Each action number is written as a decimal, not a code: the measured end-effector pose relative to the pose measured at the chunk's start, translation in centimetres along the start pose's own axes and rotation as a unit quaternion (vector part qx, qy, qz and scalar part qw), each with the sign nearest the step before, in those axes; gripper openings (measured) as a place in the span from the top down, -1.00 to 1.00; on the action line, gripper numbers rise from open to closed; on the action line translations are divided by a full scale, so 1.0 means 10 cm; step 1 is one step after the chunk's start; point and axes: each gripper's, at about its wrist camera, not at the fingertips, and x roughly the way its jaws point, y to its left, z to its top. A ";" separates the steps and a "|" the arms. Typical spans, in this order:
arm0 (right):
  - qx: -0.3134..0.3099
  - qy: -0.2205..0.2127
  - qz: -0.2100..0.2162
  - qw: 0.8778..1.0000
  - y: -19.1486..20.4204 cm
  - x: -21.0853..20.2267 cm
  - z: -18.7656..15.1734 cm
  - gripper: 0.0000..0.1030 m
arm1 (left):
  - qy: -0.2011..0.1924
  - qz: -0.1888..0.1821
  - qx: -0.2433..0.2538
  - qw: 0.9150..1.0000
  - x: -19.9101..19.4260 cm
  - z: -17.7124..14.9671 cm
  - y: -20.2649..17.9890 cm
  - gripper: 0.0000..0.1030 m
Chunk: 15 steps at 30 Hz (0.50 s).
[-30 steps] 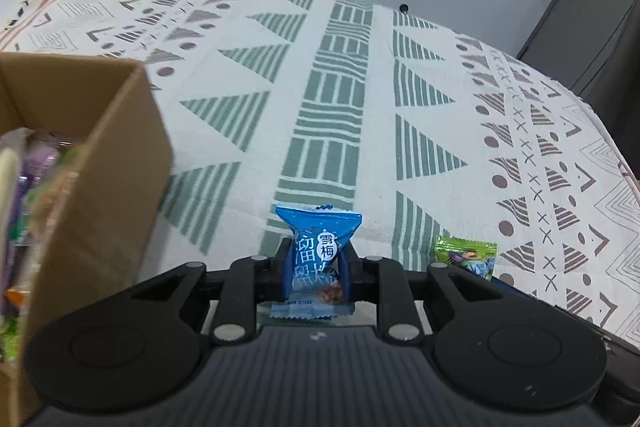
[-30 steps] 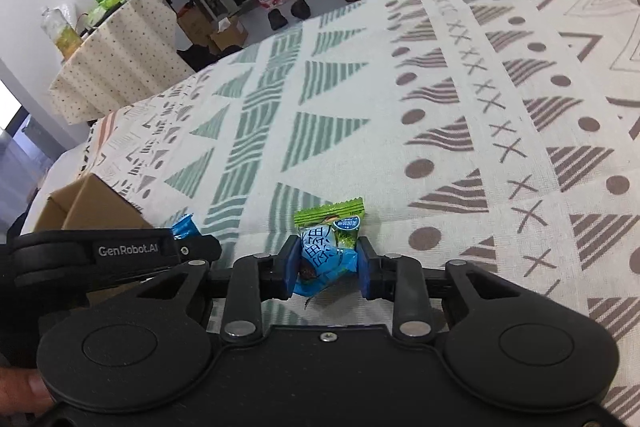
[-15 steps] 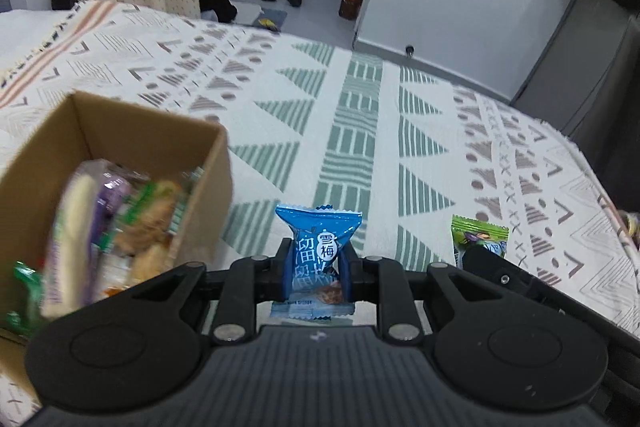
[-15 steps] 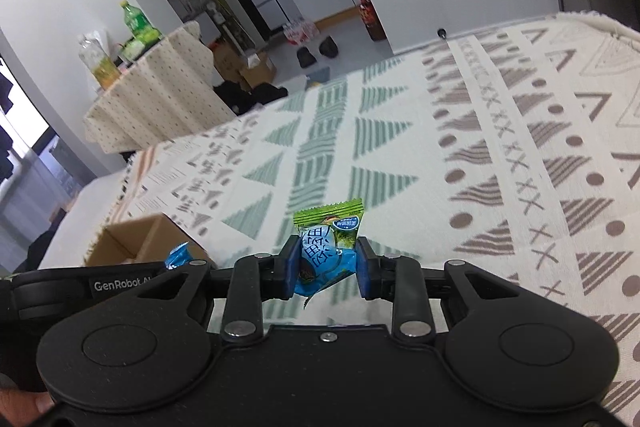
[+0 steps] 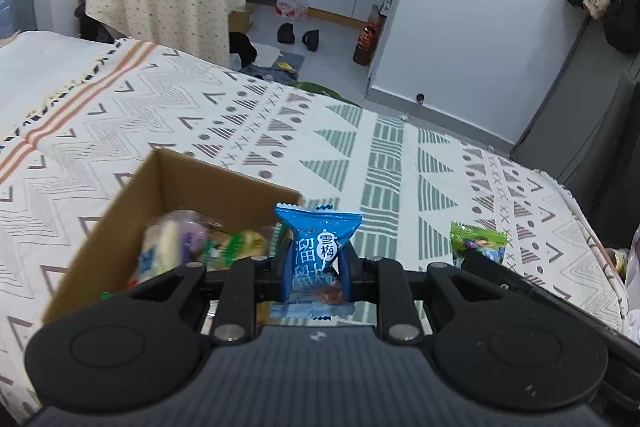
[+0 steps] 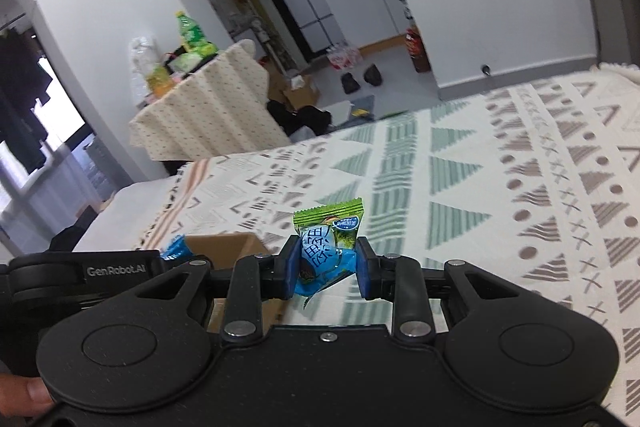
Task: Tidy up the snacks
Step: 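Carry the blue packet over the box with the left gripper while the right carries the green candy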
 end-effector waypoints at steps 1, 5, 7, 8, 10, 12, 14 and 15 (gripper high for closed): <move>-0.004 -0.004 0.004 1.000 0.06 -0.02 0.01 0.46 | -0.002 0.000 -0.002 1.000 -0.04 0.01 0.04 0.58; -0.019 -0.013 0.014 1.000 0.25 -0.06 0.03 0.46 | -0.013 0.006 -0.011 1.000 -0.20 0.04 0.22 0.58; -0.024 -0.016 0.018 0.999 0.33 -0.07 0.03 0.46 | -0.016 0.009 -0.013 1.000 -0.26 0.06 0.29 0.58; -0.028 -0.018 0.022 0.999 0.38 -0.07 0.03 0.46 | -0.019 0.011 -0.014 1.000 -0.30 0.07 0.33 0.58; -0.036 -0.022 0.026 0.999 0.46 -0.08 0.01 0.46 | -0.024 0.013 -0.017 0.999 -0.36 0.09 0.41 0.58; -0.037 -0.020 0.031 0.999 0.53 -0.06 0.00 0.46 | -0.027 0.015 -0.024 0.999 -0.41 0.10 0.49 0.58; -0.046 -0.018 0.036 0.998 0.62 -0.04 -0.03 0.46 | -0.028 0.016 -0.030 0.999 -0.45 0.11 0.57 0.58; -0.050 -0.018 0.037 0.998 0.66 -0.03 -0.04 0.46 | -0.029 0.017 -0.033 0.999 -0.47 0.11 0.61 0.58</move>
